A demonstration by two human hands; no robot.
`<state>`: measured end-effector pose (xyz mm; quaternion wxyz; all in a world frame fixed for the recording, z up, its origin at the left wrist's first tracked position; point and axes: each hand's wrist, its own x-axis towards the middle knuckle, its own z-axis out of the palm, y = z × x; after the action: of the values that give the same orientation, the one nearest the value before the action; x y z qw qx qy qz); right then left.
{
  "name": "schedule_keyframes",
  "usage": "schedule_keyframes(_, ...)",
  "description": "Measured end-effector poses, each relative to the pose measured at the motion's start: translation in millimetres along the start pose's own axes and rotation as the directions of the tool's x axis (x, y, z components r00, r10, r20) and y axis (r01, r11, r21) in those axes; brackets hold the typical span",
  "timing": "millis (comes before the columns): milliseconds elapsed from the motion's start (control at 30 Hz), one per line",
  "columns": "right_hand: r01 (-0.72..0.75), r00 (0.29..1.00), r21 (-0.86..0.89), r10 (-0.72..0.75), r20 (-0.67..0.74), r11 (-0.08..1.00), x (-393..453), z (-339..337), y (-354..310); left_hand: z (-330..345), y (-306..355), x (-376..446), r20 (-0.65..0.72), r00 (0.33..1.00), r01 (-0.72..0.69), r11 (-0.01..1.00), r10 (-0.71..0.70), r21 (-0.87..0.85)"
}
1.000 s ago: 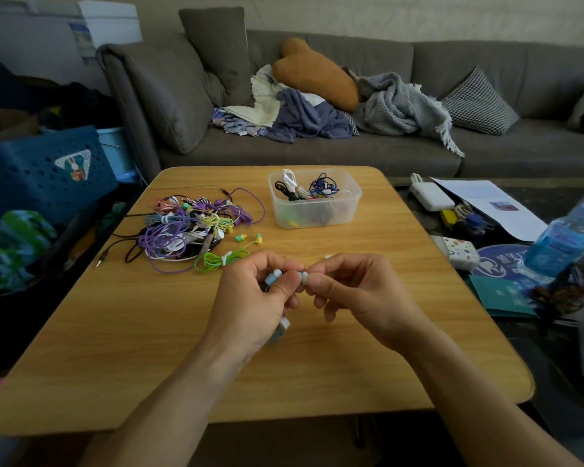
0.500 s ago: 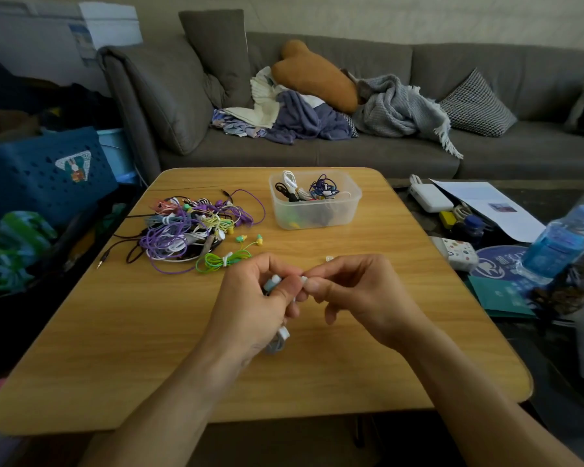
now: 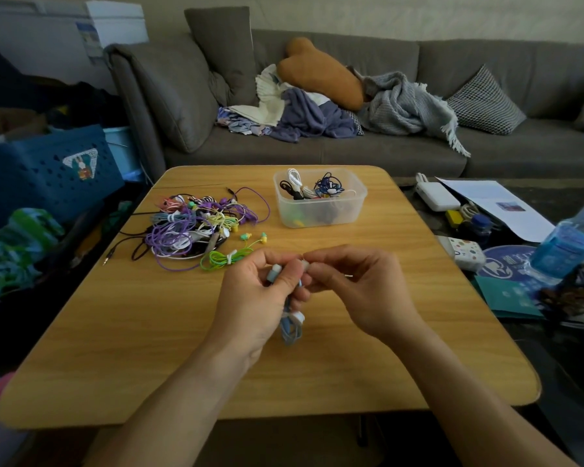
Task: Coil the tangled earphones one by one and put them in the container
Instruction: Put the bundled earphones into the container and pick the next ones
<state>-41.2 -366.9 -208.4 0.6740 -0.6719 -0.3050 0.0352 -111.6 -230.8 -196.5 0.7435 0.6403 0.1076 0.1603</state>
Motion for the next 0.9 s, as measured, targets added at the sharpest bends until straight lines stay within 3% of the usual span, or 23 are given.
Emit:
schedule_keyframes(167, -0.008, 0.997, -0.150, 0.021, 0.079, 0.989, -2, -6, 0, -3, 2, 2, 0.014, 0.999, 0.040, 0.999, -0.040, 0.003)
schedule_keyframes(333, -0.070, 0.996, -0.219, 0.081, 0.039, 0.973, -3, -7, -2, -1, 1, 0, 0.070, 0.993, 0.092, 0.995, -0.095, 0.040)
schedule_keyframes(500, -0.087, 0.996, -0.288, 0.090, -0.001, 0.954, -3, -2, -1, -3, -2, 3, 0.031, 0.997, 0.071, 0.997, -0.071, 0.029)
schedule_keyframes(767, -0.142, 0.990, -0.113, 0.139, -0.034, 0.983, -1, -4, 0, -6, 3, 9, 0.041, 0.975, 0.223, 0.944, -0.219, -0.243)
schedule_keyframes(900, -0.186, 0.974, -0.194, 0.207, 0.096, 0.963, -4, 1, -2, -7, 8, 12, 0.090, 0.947, 0.317, 0.855, -0.308, -0.410)
